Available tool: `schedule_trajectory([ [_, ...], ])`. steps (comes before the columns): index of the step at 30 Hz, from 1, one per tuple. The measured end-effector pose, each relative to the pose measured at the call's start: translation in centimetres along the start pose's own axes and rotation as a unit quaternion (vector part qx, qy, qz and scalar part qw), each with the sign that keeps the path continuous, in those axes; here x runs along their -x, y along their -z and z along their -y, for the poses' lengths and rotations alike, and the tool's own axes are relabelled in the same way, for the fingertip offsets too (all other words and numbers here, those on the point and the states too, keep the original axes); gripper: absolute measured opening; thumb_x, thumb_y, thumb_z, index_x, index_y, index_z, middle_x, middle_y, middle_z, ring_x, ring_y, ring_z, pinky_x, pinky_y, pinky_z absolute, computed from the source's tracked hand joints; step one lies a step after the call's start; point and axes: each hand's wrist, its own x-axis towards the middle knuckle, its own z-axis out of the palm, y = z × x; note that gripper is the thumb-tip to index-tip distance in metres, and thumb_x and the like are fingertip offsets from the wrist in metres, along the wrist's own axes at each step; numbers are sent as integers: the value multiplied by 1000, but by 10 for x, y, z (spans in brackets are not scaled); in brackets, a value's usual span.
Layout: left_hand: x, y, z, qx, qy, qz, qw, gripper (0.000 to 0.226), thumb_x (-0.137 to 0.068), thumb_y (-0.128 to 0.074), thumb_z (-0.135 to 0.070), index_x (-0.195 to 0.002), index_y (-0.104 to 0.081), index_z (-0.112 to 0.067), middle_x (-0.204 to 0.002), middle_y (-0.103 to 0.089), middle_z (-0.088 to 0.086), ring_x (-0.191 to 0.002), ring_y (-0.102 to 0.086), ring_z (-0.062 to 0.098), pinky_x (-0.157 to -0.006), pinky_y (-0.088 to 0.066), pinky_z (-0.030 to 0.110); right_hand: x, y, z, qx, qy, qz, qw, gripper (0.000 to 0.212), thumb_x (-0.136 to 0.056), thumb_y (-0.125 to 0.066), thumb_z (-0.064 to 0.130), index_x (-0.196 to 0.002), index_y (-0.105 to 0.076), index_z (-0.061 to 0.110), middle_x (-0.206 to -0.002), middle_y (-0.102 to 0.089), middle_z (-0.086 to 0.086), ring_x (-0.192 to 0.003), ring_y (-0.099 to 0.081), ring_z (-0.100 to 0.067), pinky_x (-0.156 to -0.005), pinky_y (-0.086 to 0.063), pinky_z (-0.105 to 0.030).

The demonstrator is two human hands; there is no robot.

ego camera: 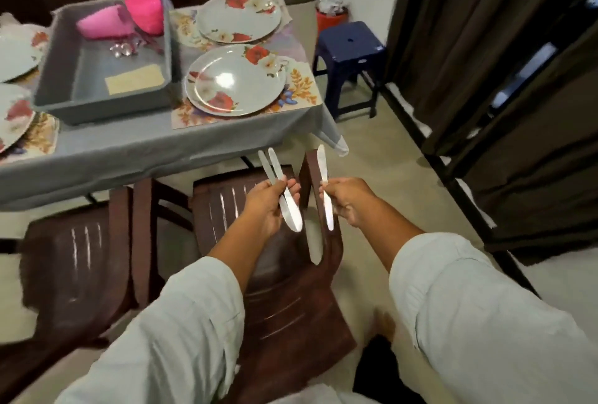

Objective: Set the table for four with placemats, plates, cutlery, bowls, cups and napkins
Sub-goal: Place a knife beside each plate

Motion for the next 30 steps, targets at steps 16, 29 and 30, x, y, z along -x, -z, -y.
schedule_trajectory([
  [16,-39,-154,3,97,-57,-119,987,5,-97,-60,0,-101,-63,-1,-85,-67,14,-75,-68,18,-65,-62,29,-102,93,147,-17,25,150,988,17,-94,-64,-4,-93,-60,12,-106,-72,-17,-85,-71,-21,-79,-60,-32],
  [29,-141,-187,-89,171,-102,-173,965,19,-98,-58,2,-116,-62,2,-94,-67,16,-83,-66,20,-76,-61,31,-210,28,240,87,-7,150,985,18,-93,-67,-1,-111,-68,2,-112,-73,-16,-93,-74,-25,-68,-62,-27],
  [30,-148,-190,-96,170,-106,-177,964,19,-98,-57,2,-117,-62,2,-93,-68,15,-82,-66,21,-74,-61,30,-216,24,250,94,-3,157,983,21,-93,-66,-1,-114,-68,0,-115,-72,-18,-96,-74,-27,-74,-62,-29],
])
